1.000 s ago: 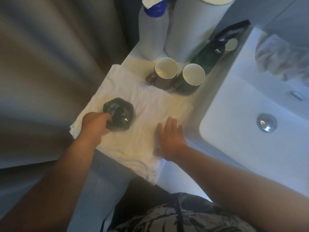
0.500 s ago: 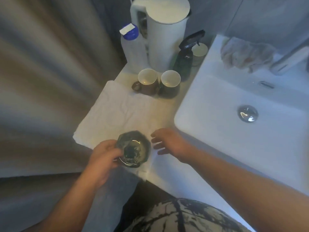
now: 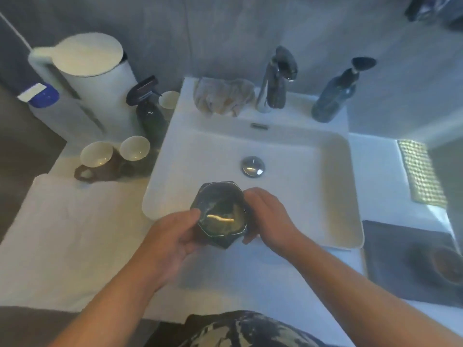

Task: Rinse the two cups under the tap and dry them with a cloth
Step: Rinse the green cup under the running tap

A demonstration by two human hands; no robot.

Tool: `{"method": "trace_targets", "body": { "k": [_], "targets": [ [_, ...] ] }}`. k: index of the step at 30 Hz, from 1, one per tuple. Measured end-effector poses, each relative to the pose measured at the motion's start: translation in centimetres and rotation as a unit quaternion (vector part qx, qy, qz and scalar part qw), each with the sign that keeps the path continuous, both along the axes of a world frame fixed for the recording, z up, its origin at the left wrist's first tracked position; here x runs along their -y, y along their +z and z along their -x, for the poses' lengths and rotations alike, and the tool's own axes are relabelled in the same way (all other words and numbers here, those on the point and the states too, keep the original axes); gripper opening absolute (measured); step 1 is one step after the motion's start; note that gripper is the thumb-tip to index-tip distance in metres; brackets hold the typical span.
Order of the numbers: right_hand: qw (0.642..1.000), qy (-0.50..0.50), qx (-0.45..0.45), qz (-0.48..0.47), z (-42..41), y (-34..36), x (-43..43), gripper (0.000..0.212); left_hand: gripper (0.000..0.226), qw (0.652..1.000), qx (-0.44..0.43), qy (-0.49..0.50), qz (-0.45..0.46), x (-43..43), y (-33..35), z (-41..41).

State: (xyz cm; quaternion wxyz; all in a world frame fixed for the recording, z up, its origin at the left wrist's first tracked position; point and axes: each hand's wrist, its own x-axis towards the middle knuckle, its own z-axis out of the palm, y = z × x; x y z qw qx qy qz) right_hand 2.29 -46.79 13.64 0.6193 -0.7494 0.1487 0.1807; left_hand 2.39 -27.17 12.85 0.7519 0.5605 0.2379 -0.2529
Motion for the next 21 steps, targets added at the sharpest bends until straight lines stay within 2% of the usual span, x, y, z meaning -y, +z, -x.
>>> {"method": "trace_targets", "body": {
  "k": [3,5,6,8,10,11,16,18,21],
  "targets": [
    [0.998,0.015,0.01,0.062,-2.1,1.0,3.6,0.034,0.005,1.0,0.005,-0.024,-0.015,3.7,-0.1,-3.4],
    [0.986,0.007,0.049,0.157,-4.5,2.2,5.9,0.038,0.003,0.999,0.02,-0.026,-0.031,5.4,-0.5,-5.5],
    [0.969,-0.012,0.092,0.231,-6.1,3.0,7.0,0.035,0.004,0.998,0.024,-0.025,-0.044,6.1,-0.8,-6.4],
    [0.91,-0.057,0.197,0.36,-9.4,4.7,9.0,0.023,0.01,0.998,0.023,-0.02,-0.064,7.3,-1.5,-8.1],
    [0.876,-0.066,0.316,0.358,-13.2,5.4,10.2,0.032,0.011,0.998,0.017,-0.012,-0.067,8.3,-2.0,-9.6],
    [0.867,-0.05,0.344,0.356,-14.9,5.3,10.6,0.035,0.011,0.998,0.013,-0.007,-0.066,8.7,-2.3,-10.2],
    [0.835,-0.001,0.375,0.403,-19.0,4.6,11.7,0.019,0.009,0.999,-0.005,0.015,-0.045,10.6,-2.8,-12.7],
    [0.821,0.003,0.388,0.419,-19.0,4.8,11.7,0.021,0.007,0.999,0.003,0.022,-0.033,11.3,-2.6,-13.4],
    [0.824,0.001,0.387,0.415,-18.9,5.2,11.5,0.023,0.007,0.999,0.01,0.017,-0.028,12.3,-2.4,-14.0]
  ]
}}
